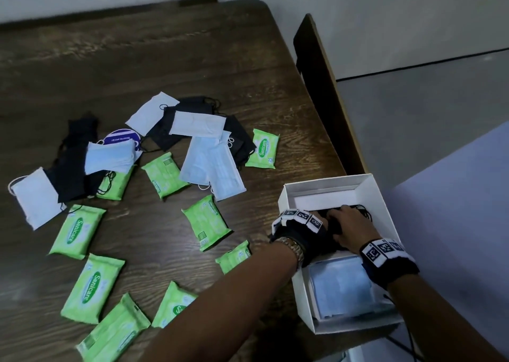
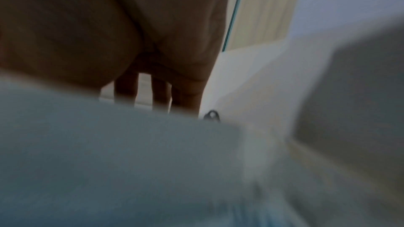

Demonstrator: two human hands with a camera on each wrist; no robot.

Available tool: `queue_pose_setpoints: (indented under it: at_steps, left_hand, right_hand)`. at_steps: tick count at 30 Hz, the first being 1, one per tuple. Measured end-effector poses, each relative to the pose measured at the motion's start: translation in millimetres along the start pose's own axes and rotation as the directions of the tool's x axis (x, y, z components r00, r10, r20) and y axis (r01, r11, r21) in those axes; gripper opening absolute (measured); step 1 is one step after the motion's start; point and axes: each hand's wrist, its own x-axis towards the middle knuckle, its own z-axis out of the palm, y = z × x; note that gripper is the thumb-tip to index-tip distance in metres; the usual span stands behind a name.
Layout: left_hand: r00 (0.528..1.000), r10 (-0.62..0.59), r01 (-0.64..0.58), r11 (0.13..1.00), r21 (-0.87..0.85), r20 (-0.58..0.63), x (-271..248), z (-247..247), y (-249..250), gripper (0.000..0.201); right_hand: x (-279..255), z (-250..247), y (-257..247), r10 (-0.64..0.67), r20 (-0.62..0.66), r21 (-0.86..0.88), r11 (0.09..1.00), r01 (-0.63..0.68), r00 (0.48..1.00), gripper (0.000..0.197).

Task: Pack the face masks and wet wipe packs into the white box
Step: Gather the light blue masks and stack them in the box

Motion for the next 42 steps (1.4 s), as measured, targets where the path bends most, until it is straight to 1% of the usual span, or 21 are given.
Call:
queue_pose_setpoints:
  at_steps: [2,4,5,7,10,12,14,16,18,20,22,25,27,29,30,32,33,34,36,40,42]
  left_hand:
    - [0.993,0.001,-0.007,0.999,-0.046,-0.120,-18,-11,-3,0.024]
    - [0.975,-0.004,-0.011,0.998,-0.065,-0.222,-24,-26,-10,0.026]
    - [0.964,-0.028,0.002,0.995,-0.099,-0.263,-24,-36,-17,0.027]
    - [0.938,-0.151,0.097,0.978,-0.183,-0.312,-28,-57,-39,0.027]
    - [0.851,-0.365,0.244,0.912,-0.331,-0.378,-32,-75,-97,0.026]
    - [0.788,-0.484,0.323,0.851,-0.414,-0.381,-35,-79,-150,0.029]
    - [0.731,-0.580,0.408,0.794,-0.452,-0.360,-35,-72,-196,0.034]
    - [0.696,-0.648,0.459,0.733,-0.502,-0.310,-29,-59,-241,0.042]
    - [0.670,-0.701,0.498,0.669,-0.552,-0.245,-23,-47,-275,0.049]
    - [0.668,-0.718,0.539,0.647,-0.540,-0.194,-16,-38,-300,0.059]
    - [0.685,-0.710,0.568,0.663,-0.488,-0.166,-6,-29,-316,0.069]
    - [0.679,-0.717,0.589,0.661,-0.464,-0.159,11,-19,-331,0.069]
    - [0.656,-0.734,0.592,0.646,-0.482,-0.178,20,-17,-337,0.066]
    - [0.617,-0.767,0.587,0.600,-0.544,-0.180,24,-20,-341,0.068]
    - [0.595,-0.790,0.584,0.553,-0.594,-0.151,24,-23,-343,0.071]
    - [0.564,-0.821,0.552,0.455,-0.698,-0.090,23,-26,-349,0.073]
    - [0.559,-0.827,0.538,0.414,-0.734,-0.056,23,-25,-351,0.071]
    - [0.560,-0.828,0.532,0.391,-0.751,-0.034,22,-22,-354,0.068]
    - [0.570,-0.822,0.519,0.364,-0.774,-0.004,22,-14,-355,0.058]
    - [0.591,-0.804,0.472,0.278,-0.836,0.066,14,-5,-340,0.044]
    - [0.605,-0.793,0.422,0.248,-0.872,0.067,9,-1,-331,0.036]
  right_hand:
    - [-2,-18,-5,0.025,-0.009,0.003,1.000,-0.025,1.000,0.025]
    - [-6,-44,-18,0.079,-0.115,0.057,0.996,-0.073,0.990,0.001]
    - [-6,-59,-28,0.110,-0.188,0.108,0.990,-0.091,0.976,0.009]
    - [-6,-92,-58,0.131,-0.302,0.214,0.975,-0.067,0.944,0.017]
    - [6,-129,-112,0.102,-0.405,0.350,0.936,0.051,0.909,0.020]
    - [27,-141,-152,0.092,-0.432,0.432,0.894,0.116,0.897,0.022]
    - [47,-141,-185,0.089,-0.395,0.512,0.848,0.139,0.914,0.027]
    - [80,-126,-216,0.086,-0.322,0.579,0.806,0.125,0.943,0.025]
    - [111,-104,-237,0.087,-0.246,0.583,0.809,0.076,0.965,0.027]
    - [135,-81,-249,0.107,-0.156,0.547,0.837,-0.004,0.982,0.041]
    - [150,-61,-256,0.161,-0.100,0.529,0.844,-0.085,0.982,0.054]
    - [166,-36,-263,0.237,-0.103,0.466,0.870,-0.164,0.966,0.069]
    - [172,-22,-265,0.260,-0.121,0.492,0.854,-0.170,0.958,0.074]
    - [177,-13,-262,0.267,-0.111,0.593,0.791,-0.152,0.957,0.069]
    - [178,-11,-259,0.276,-0.099,0.643,0.751,-0.150,0.956,0.063]
    - [180,-7,-252,0.263,-0.111,0.707,0.698,-0.109,0.958,0.041]
    - [181,-5,-249,0.246,-0.128,0.730,0.679,-0.077,0.961,0.030]
    - [182,-2,-246,0.236,-0.142,0.756,0.653,-0.049,0.961,0.024]
    - [182,-1,-241,0.235,-0.173,0.822,0.570,0.009,0.957,0.021]
    - [176,-18,-240,0.251,-0.190,0.945,0.308,0.108,0.949,0.011]
    - [175,-27,-242,0.255,-0.165,0.967,0.230,0.106,0.953,0.008]
